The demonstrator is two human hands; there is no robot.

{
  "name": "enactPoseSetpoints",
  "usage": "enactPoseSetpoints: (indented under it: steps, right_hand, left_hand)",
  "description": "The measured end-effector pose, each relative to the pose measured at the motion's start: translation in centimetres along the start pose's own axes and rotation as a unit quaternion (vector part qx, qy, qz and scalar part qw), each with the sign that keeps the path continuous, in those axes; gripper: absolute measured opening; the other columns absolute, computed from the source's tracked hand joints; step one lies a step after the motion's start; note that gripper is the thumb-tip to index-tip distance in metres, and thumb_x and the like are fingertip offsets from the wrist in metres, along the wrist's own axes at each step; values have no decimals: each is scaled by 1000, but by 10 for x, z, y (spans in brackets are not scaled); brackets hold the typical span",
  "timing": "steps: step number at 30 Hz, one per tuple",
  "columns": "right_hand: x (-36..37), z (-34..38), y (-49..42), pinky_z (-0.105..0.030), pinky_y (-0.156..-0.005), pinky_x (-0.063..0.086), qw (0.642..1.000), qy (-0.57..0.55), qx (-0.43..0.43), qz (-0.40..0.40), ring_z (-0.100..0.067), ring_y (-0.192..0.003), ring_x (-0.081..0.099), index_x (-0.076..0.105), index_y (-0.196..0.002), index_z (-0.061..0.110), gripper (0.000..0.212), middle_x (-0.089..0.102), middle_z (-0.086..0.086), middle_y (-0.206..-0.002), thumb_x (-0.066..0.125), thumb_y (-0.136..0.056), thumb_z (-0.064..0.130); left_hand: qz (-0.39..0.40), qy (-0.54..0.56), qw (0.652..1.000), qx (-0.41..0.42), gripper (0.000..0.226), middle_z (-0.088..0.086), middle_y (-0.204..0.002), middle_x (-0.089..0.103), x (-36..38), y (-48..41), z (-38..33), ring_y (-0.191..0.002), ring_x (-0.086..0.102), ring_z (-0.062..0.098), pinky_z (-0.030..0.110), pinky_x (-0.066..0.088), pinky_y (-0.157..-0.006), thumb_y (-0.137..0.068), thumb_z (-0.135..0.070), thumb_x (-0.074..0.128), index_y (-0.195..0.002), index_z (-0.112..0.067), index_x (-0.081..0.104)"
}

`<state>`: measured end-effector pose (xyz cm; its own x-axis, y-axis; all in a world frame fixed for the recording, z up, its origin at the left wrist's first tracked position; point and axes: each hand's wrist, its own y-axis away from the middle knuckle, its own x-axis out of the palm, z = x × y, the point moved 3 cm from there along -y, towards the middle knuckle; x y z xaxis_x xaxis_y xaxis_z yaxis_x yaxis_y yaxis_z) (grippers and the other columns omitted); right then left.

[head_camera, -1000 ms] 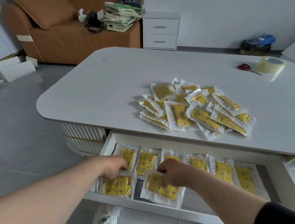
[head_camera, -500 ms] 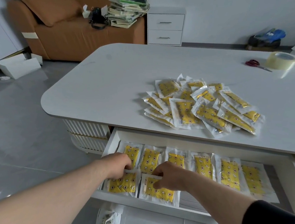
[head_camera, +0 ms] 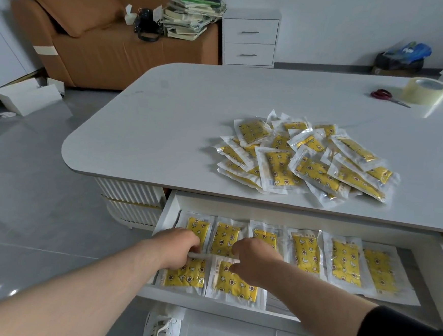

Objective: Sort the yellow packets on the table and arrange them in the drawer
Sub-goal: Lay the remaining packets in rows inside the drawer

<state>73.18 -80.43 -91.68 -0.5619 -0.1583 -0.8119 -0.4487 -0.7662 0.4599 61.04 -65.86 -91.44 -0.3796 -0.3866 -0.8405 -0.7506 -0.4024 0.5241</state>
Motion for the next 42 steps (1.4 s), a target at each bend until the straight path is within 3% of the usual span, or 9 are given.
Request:
enactPoseSetpoints:
  steps: [3,7,11,14,17,19,24,35,42]
  right_hand:
    - [-16,-16,8,-29,-82,56,997,-51,65,-1,-18,-93,65,64,-116,10,26,66,-6,-110,50,-99,25]
    - [-23,-32,17,-31,-76,54,961,-189,197,44,-18,-64,50,56,-111,-1,21,56,-14,-83,41,-96,5]
    - [-3,-34,28,-50,-105,45,922,-268,248,132,-42,-115,57,50,-121,-7,30,54,-32,-128,35,-99,6]
    - [-2,-28,31,-52,-106,45,899,-300,286,139,-44,-123,54,43,-135,-14,40,53,-33,-132,37,-100,5]
    - [-11,-26,30,-47,-97,53,941,-218,240,101,-41,-115,60,50,-131,-7,39,59,-28,-125,44,-98,12]
    - [-16,-23,26,-36,-88,56,990,-44,127,43,-30,-105,64,57,-124,4,35,64,-15,-116,52,-94,21]
    - [7,-7,14,-41,-102,45,985,141,-90,33,-27,-123,47,48,-135,17,61,50,-7,-130,65,-86,50]
    - [18,-11,5,-43,-108,40,961,240,-132,45,-30,-130,42,34,-147,19,73,44,-10,-139,65,-88,49]
    - [21,-13,3,-45,-104,43,956,253,-143,41,-32,-128,42,23,-150,25,77,40,-11,-141,63,-88,48]
  left_hand:
    - [-19,82,996,-17,33,-2,-129,60,-16,-1,-1,-113,58,18,31,48,-98,-94,-12,55,-124,-22,63]
    - [34,299,948,-104,40,5,-147,46,-29,-1,3,-127,49,24,38,49,-95,-98,-13,49,-138,-17,50]
    - [66,225,970,-63,40,4,-151,42,-23,-1,3,-136,41,24,41,41,-106,-100,-11,40,-138,-17,51]
    - [53,113,992,-1,43,2,-147,48,-17,-1,-6,-134,44,19,34,37,-110,-99,-4,36,-134,-17,56]
    - [60,40,997,18,39,1,-140,51,-4,-1,-4,-118,53,18,29,45,-95,-96,-11,50,-134,-20,54]
    - [49,-16,998,21,51,-2,-132,50,5,-1,-2,-110,52,17,31,47,-90,-86,-26,70,-133,-21,51]
    - [13,-98,993,65,65,-3,-124,50,10,-6,-2,-114,50,19,38,48,-92,-74,-25,82,-131,-24,50]
    - [4,-126,985,116,60,-1,-120,52,11,-2,-8,-116,48,20,30,40,-89,-80,2,66,-132,-26,51]
    - [82,5,994,67,63,-6,-127,48,-4,1,-2,-106,51,12,26,47,-87,-83,-22,72,-140,-31,46]
